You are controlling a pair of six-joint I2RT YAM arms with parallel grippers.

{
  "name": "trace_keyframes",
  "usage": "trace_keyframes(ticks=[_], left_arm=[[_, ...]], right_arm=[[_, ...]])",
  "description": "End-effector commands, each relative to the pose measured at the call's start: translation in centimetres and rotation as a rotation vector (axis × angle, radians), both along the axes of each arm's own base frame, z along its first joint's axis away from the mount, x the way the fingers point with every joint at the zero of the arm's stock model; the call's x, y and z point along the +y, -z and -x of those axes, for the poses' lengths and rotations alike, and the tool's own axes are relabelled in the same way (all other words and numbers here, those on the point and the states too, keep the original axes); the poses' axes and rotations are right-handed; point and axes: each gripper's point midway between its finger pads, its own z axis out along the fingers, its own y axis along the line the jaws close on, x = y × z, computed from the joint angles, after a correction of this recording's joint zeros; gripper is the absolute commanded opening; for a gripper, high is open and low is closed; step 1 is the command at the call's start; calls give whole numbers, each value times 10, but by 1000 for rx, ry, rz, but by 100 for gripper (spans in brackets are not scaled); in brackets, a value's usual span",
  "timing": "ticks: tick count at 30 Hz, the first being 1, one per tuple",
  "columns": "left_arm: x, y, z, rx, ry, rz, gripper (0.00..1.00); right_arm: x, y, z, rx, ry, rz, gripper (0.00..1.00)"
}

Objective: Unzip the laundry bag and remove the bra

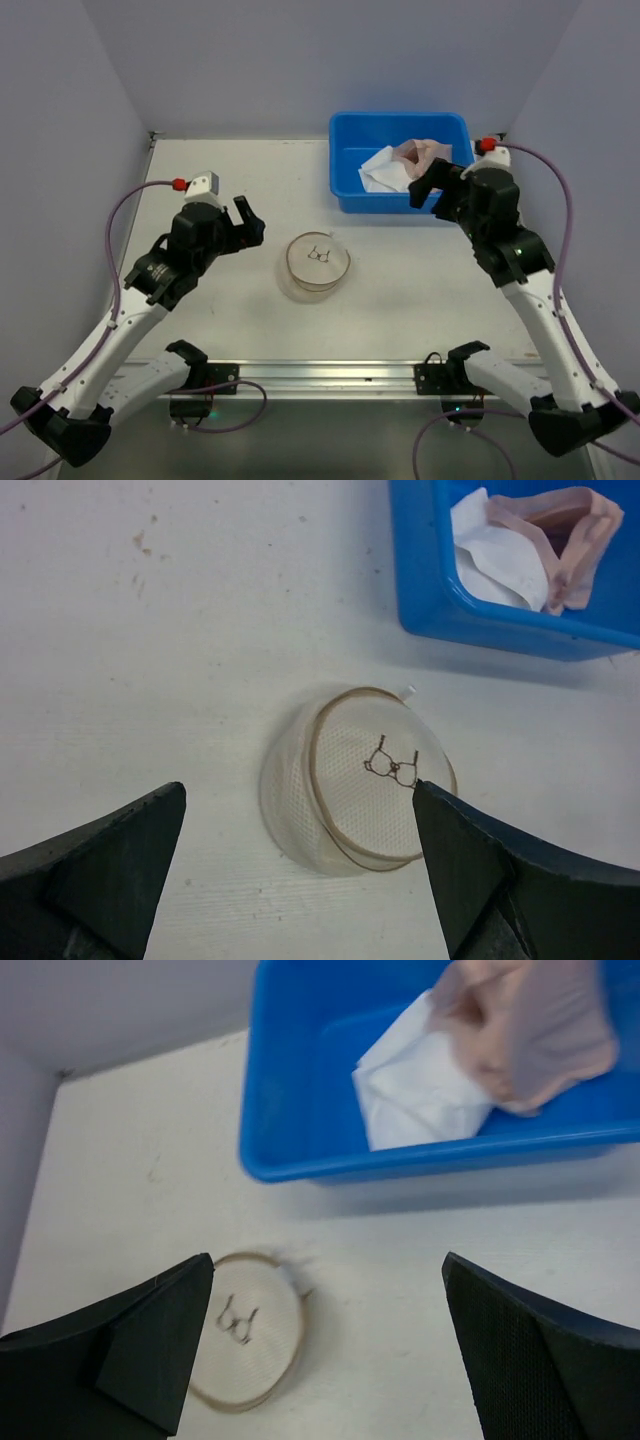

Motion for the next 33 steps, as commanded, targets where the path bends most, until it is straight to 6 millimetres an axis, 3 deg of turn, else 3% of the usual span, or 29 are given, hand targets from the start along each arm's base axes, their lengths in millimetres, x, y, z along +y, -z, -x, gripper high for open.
trace_keyframes(ticks=[1,3,4,5,11,17,18,23,26,33], left_arm=[[25,-11,-18,-26,-68,-81,100],[38,-9,-26,-11,-89,-92,100],[43,-9,-28,-13,-94,-91,100],[57,-9,-32,-11,-134,-93,100],[89,-34,-18,-65,-185,-88,100],[108,-67,16,-134,-224,-132,100],[113,-80,24,-173,-240,-133,100],[126,-112,53,-264,-270,-139,100],[133,-129,67,-313,-291,-143,100],[143,-142,92,-368,-328,-135,100]], right_arm=[[-82,-28,30,-143,241,122,99],[-110,-40,46,-201,318,187,99],[-126,-55,64,-258,379,194,99],[-133,-58,74,-271,398,207,99],[-155,-83,142,-416,416,161,99],[-173,-105,197,-554,413,186,99],[-176,-108,204,-573,416,182,99],[-181,-115,234,-665,404,149,99],[-180,-115,241,-691,395,143,99],[-181,-116,253,-734,378,133,99]])
